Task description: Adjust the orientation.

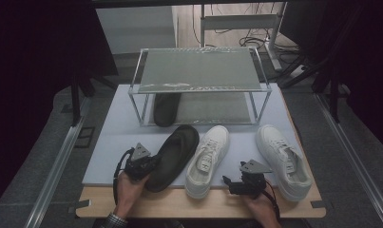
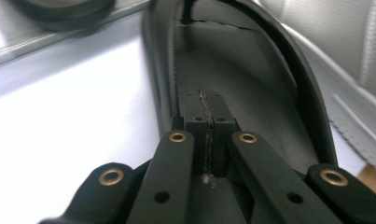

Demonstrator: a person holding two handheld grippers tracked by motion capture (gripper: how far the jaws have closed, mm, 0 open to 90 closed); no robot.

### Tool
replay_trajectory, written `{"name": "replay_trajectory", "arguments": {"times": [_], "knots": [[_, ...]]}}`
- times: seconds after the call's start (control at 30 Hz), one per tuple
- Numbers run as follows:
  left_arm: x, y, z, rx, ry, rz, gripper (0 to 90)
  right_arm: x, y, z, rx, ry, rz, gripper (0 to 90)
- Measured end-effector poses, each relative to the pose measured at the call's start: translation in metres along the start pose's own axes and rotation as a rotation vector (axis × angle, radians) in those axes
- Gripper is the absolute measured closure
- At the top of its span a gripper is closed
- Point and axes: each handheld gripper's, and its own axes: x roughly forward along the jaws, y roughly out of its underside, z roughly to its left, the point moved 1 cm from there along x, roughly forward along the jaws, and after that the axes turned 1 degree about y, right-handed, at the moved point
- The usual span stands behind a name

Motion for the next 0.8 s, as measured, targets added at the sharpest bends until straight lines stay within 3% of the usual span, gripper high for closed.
{"name": "replay_trajectory", "arguments": {"times": [0.23, 0.4, 0.53, 0.8], "knots": [[-0.011, -0.001, 0.003, -0.011, 0.001, -0.022, 88.0, 0.0, 0.0, 0.0, 0.0, 0.0, 0.0, 10.6], [-0.02, -0.009, 0.01, -0.026, -0.005, -0.043, 79.3, 0.0, 0.0, 0.0, -0.001, 0.002, 0.002, 10.6], [-0.014, -0.01, 0.014, -0.037, -0.008, -0.029, 72.1, 0.0, 0.0, 0.0, -0.001, 0.002, 0.002, 10.6], [0.005, -0.016, 0.019, -0.051, 0.009, -0.005, 69.6, 0.0, 0.0, 0.0, 0.0, 0.0, 0.0, 10.6]]}}
